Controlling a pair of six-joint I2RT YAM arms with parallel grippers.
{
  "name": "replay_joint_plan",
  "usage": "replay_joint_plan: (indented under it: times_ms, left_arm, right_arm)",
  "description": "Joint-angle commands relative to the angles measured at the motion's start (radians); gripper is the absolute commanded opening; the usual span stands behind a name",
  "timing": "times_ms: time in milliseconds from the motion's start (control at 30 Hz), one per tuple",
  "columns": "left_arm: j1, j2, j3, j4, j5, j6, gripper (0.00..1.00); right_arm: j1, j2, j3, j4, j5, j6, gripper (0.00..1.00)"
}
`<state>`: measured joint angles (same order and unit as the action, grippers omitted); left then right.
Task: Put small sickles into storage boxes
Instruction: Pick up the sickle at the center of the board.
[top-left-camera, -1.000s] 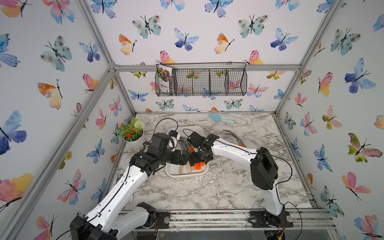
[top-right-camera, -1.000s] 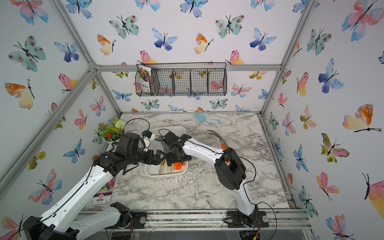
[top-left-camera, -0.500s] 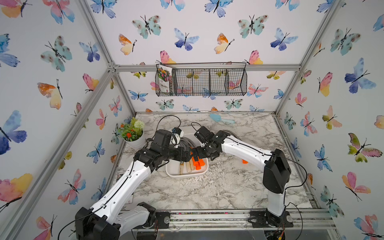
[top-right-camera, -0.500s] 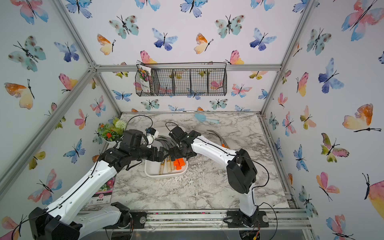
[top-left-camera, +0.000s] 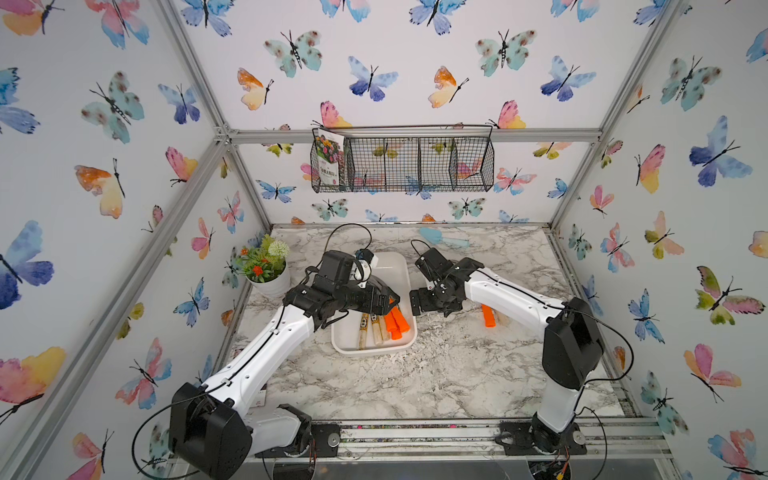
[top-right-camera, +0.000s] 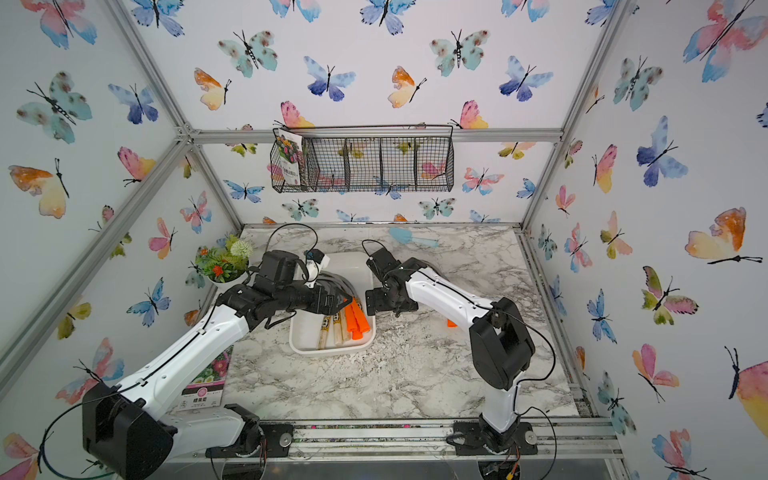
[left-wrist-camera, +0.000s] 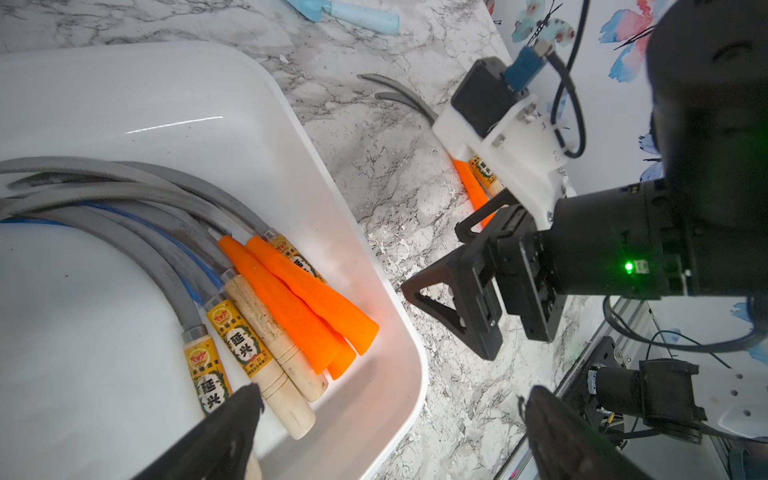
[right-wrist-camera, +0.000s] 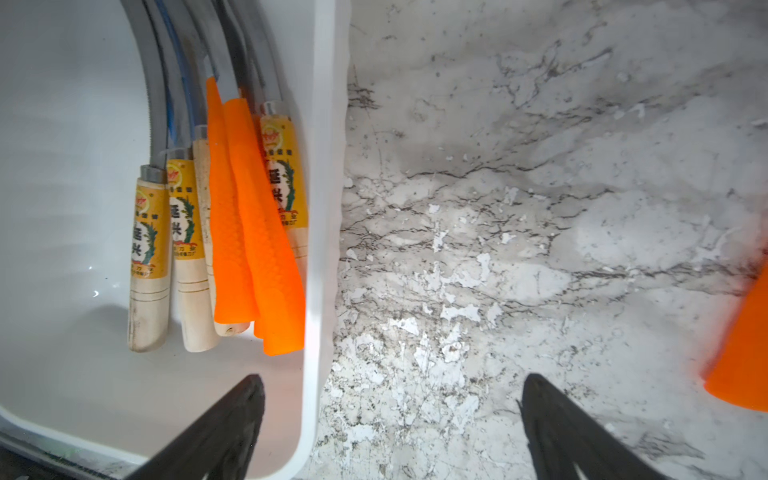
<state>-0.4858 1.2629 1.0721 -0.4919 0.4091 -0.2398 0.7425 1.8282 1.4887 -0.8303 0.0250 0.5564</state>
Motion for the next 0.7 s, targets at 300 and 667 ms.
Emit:
replay_joint_plan:
  times_ms: [300,667]
  left_arm:
    - [-0.075,0.131,0.061,0.083,0.033,-0.018,0.98]
    - [-0.169,0.264,0.119,0.14,0.038,-0.045,0.98]
  right_arm:
    - [-0.158,-0.05,-0.107,-0.006,0.023,-0.057,0.98]
    - [-0.295,-0.044,-0.18,-0.011,0.049,-0.1,0.98]
